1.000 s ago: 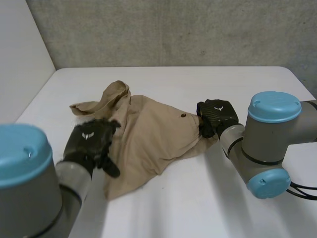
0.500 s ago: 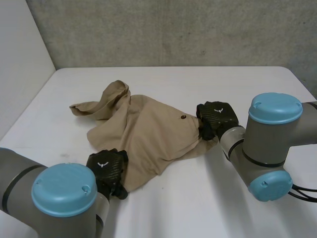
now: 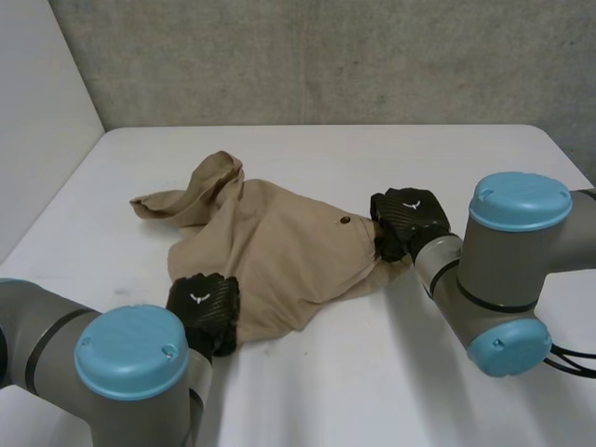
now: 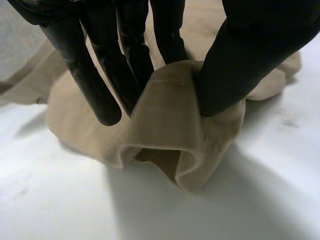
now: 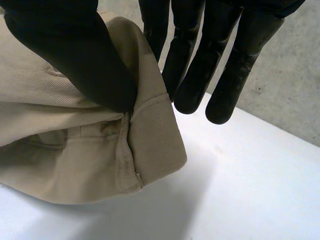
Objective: Fold the shorts.
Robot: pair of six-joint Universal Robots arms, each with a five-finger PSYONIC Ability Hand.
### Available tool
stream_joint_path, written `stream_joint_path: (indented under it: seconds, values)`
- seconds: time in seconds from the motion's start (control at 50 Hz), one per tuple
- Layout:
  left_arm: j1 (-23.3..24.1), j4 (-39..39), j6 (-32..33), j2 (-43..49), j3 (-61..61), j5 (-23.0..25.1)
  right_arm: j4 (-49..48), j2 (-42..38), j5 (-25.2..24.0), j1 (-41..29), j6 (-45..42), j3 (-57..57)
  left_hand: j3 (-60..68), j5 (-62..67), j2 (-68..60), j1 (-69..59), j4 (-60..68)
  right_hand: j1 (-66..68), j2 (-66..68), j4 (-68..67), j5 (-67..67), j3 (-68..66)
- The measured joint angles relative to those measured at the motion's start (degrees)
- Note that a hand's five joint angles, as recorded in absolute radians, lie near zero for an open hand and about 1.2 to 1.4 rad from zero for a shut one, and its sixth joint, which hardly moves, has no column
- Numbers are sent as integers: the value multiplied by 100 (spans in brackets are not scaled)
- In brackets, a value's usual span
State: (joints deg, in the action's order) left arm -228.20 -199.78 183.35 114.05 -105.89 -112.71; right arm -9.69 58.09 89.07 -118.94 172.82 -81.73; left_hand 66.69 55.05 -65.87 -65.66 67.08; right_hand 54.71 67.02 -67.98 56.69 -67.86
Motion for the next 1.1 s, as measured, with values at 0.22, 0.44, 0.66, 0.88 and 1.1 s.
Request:
stream_joint_path:
  seconds: [0.22, 0.44, 0.66, 0.88, 1.1]
  values:
    - [-283, -128, 976, -542, 240, 48, 260, 633, -15, 50, -1033, -18, 136, 0, -214, 0, 161, 0, 0, 0, 0, 0]
    - [-612, 132, 1423, -2788, 968, 585, 1084, 2021, -28, 39, -2145, 358, 136, 0, -248, 0, 163, 0, 0, -32, 0, 0]
    - [-737, 647, 1435, -4323, 2348, 1007, 1481, 3645, 3, 39, -2650, 1309, 136, 0, -272, 0, 163, 64, 0, -32, 0, 0]
    - [-748, 880, 1433, -4457, 3040, 983, 2049, 4006, -29, 87, -2811, 1681, 137, 0, -278, 0, 163, 64, 0, -32, 17, 0]
    - [-929, 877, 1433, -3382, 2713, 1047, 2608, 3100, -20, 59, -3224, 1491, 137, 0, -279, 0, 164, 64, 0, -32, 28, 0]
